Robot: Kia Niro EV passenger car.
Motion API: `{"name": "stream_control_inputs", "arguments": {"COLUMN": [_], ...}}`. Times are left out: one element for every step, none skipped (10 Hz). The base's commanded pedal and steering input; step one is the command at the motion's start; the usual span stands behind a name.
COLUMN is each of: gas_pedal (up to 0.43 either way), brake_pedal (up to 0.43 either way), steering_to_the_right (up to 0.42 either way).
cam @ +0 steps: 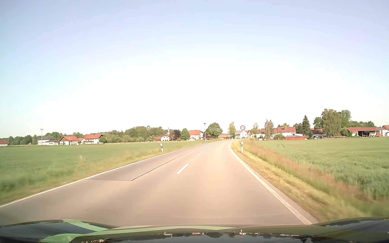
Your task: Follow the waypoints while adhering to traffic rules and regulations
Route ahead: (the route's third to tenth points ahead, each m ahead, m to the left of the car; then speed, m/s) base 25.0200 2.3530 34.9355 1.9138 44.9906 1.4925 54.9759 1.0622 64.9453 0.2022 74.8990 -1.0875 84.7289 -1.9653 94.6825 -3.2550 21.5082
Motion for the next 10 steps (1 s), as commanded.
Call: {"name": "stream_control_inputs", "arguments": {"gas_pedal": [0.0, 0.0, 0.0, 0.0, 0.0, 0.0, 0.0, 0.0, 0.0, 0.0], "brake_pedal": [0.0, 0.0, 0.0, 0.0, 0.0, 0.0, 0.0, 0.0, 0.0, 0.0], "steering_to_the_right": [0.004, 0.004, 0.005, 0.006, 0.006, 0.007, 0.008, 0.009, 0.009, 0.01]}}
